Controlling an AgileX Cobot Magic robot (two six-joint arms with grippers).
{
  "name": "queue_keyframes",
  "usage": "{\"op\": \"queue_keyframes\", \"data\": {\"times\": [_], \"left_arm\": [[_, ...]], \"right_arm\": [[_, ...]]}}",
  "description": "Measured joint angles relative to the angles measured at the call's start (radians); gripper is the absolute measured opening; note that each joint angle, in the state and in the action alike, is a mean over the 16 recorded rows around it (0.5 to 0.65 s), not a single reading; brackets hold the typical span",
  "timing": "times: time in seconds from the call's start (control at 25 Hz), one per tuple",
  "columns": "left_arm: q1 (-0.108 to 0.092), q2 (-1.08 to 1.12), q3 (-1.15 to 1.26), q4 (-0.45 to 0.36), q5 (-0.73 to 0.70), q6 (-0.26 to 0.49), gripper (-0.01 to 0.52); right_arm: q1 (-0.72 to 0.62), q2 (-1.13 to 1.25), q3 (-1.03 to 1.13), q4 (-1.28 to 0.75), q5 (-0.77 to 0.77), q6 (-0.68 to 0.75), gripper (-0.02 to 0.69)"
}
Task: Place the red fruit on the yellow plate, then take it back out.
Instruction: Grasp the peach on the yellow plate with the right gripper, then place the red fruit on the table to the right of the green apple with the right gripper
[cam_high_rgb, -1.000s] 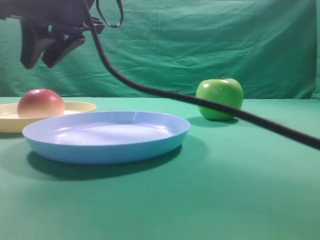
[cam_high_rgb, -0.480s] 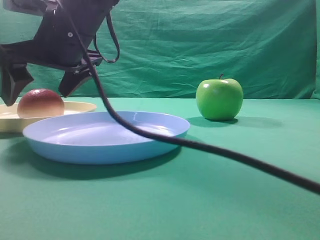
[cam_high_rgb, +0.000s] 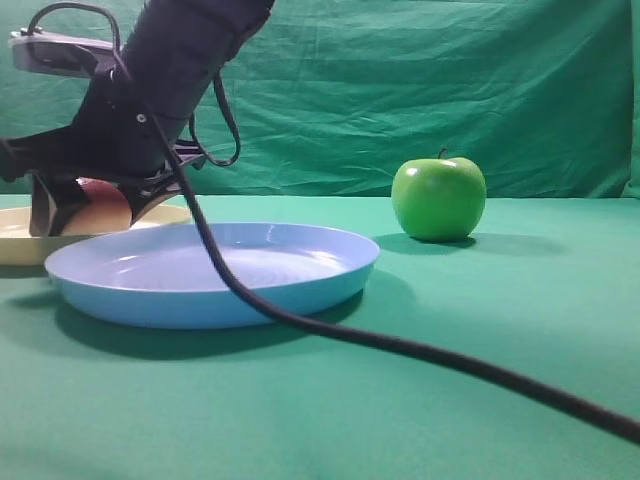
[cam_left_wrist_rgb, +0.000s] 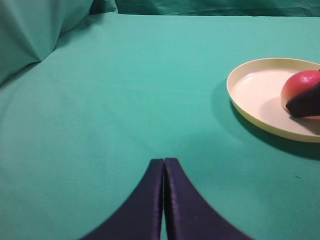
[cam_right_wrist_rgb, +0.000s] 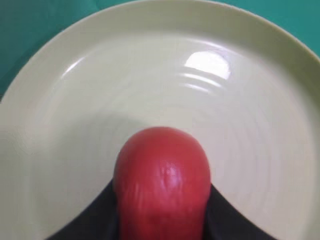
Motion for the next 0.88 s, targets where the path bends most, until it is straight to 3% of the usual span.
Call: {"op": "queue_keyframes", "data": {"times": [0.48, 0.88], "left_arm": [[0.000, 0.000, 0.000, 0.000, 0.000, 0.000, 0.000], [0.000, 0.000, 0.000, 0.000, 0.000, 0.000, 0.000]], "right_arm": [[-0.121, -0.387, 0.094, -0.145, 0.298, 0.173, 0.205], [-0.297, -0.844, 0.619, -0.169, 0.230, 0.233, 0.205]]}}
